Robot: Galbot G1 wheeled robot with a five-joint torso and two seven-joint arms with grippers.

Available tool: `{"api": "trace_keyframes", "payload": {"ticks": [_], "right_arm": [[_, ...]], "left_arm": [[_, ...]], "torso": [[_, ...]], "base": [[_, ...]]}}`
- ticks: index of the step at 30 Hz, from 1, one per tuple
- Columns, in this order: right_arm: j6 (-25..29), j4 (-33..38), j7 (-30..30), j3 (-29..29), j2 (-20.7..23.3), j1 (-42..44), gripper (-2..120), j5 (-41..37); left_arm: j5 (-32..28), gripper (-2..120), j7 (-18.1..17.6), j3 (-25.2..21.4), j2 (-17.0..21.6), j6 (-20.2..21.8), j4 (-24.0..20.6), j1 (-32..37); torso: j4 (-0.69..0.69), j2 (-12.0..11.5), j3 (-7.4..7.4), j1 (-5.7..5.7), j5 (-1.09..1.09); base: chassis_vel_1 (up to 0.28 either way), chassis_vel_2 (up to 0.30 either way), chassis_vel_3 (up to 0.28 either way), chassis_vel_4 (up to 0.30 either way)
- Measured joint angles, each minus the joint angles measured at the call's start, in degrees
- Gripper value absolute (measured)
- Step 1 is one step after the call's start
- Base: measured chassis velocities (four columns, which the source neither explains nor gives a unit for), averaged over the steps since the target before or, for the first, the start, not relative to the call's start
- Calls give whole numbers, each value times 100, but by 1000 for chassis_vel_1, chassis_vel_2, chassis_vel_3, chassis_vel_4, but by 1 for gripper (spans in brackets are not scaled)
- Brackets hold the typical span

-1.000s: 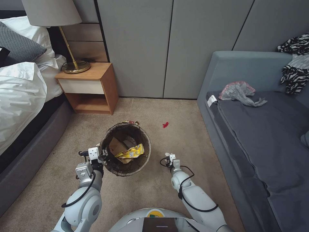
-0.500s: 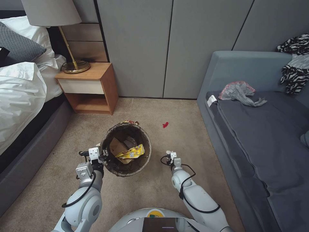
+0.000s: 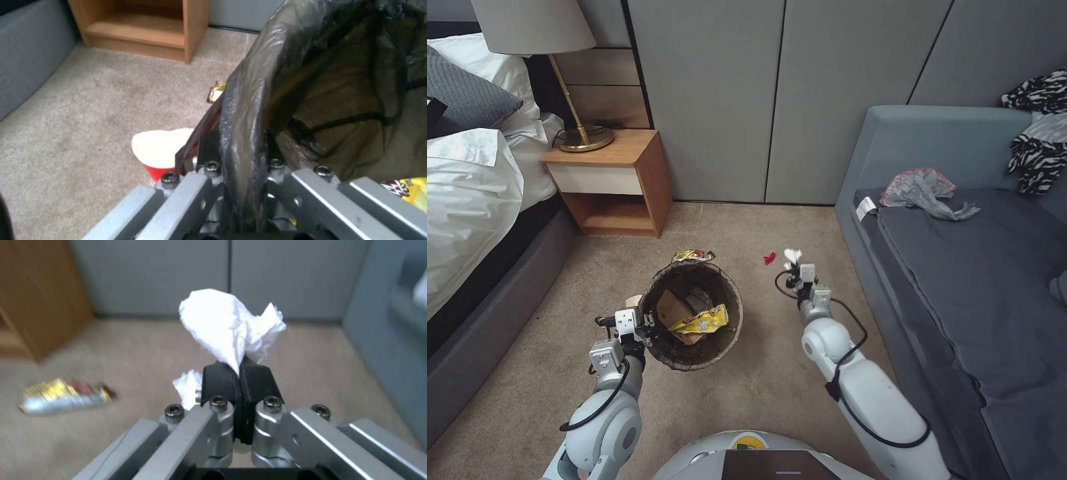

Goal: Pick up the trash bin, then pick up the garbage from the floor and place it into the trash bin.

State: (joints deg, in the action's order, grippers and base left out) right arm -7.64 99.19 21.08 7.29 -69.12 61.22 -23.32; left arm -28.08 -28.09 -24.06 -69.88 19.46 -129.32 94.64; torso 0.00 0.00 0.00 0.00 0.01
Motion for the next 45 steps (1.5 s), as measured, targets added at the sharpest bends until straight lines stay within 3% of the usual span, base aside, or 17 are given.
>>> {"api": "trace_keyframes", "payload": {"ticks": [9,22,29,34,45], "right_arm": [[461,1452,-600,16,1061,71,0,-364],[1153,2755,-1631,-248,1842,-12,0,-841],[1290,2956,-1888,-741,2133,-260,0,-981],[1314,2990,-1944,-1466,2351,-528,0,-993],[1325,2934,-2104,-2398,2462,-392,0,-644]], "left_arm": [[-33,0,40,88,72,239,87,-5],[25,0,135,197,179,424,40,7],[33,0,172,234,228,429,12,32],[71,0,206,251,351,417,-6,48],[70,0,208,230,374,395,-44,54]], "torso": [[0,0,0,0,0],[0,0,0,0,0],[0,0,0,0,-1],[0,0,0,0,-1],[0,0,1,0,-1]], "base": [[0,0,0,0],[0,0,0,0],[0,0,0,0],[0,0,0,0],[0,0,0,0]]}}
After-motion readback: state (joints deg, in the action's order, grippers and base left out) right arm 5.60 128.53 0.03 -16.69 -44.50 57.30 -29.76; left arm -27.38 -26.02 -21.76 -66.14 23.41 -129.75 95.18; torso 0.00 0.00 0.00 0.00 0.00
